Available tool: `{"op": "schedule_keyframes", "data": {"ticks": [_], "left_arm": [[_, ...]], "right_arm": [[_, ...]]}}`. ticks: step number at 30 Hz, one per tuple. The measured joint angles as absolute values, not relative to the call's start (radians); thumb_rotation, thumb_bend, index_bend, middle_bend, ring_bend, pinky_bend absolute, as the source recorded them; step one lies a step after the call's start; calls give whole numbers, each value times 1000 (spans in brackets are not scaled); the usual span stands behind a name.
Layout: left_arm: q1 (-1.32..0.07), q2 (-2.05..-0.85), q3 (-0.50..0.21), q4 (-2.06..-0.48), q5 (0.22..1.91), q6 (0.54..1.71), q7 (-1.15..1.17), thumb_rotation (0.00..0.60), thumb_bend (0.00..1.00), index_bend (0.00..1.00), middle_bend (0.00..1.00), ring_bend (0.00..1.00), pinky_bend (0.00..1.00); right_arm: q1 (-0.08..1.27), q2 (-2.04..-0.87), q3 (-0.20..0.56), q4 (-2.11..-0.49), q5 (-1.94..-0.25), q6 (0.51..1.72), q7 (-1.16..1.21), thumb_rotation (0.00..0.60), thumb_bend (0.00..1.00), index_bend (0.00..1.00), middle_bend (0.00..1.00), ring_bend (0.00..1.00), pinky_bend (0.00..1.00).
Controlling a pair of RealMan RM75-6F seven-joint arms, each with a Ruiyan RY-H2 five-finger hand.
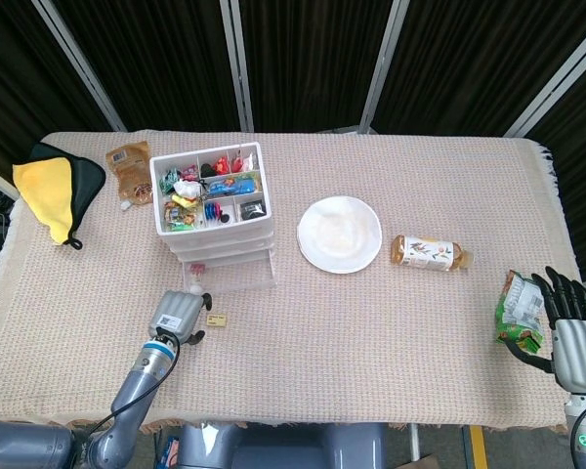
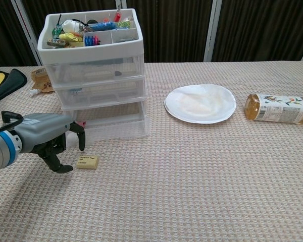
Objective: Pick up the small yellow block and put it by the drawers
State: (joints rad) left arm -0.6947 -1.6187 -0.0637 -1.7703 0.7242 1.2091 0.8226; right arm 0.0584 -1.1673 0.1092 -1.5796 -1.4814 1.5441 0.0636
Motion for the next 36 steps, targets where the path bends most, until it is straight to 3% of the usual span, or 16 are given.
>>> {"op": "schedule_keyframes", "data": {"ticks": [18,24,36], "left_arm": [[-724,-1708,-82,-1681,671,1192,845,600,357,421,1000,930,716],[-723,-1726,-84,-1665,674,1191,833,600,525,568,1000,930,716],[-701,-1708,-100,-1703,796,1210,733,600,531,586,1000,930,716]], "right_arm": [[57,-1176,114,-1570,-1490,1560,62,600,49,92,0,0,0],[56,-1178,115,-1568,-1489,1560,65,600,49,92,0,0,0],[55,-1179,117,-1568,-1488,1564,67,600,50,93,0,0,0]]}}
